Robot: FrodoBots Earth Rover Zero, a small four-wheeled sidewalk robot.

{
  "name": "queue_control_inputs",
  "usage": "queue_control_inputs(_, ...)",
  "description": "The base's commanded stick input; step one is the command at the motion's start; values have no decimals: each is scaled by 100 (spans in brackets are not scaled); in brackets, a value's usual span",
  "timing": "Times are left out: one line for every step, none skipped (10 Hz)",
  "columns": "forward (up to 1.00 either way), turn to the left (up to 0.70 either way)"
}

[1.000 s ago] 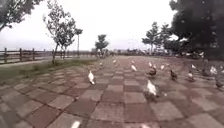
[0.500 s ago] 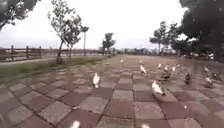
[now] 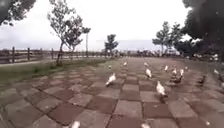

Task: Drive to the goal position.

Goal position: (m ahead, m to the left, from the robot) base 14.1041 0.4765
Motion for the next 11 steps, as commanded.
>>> queue_control_inputs(70,0)
queue_control_inputs(70,0)
queue_control_inputs(70,0)
queue_control_inputs(70,-8)
queue_control_inputs(70,-26)
queue_control_inputs(70,-27)
queue_control_inputs(70,-20)
queue_control_inputs(70,0)
queue_control_inputs(70,0)
queue_control_inputs(70,0)
queue_control_inputs(70,0)
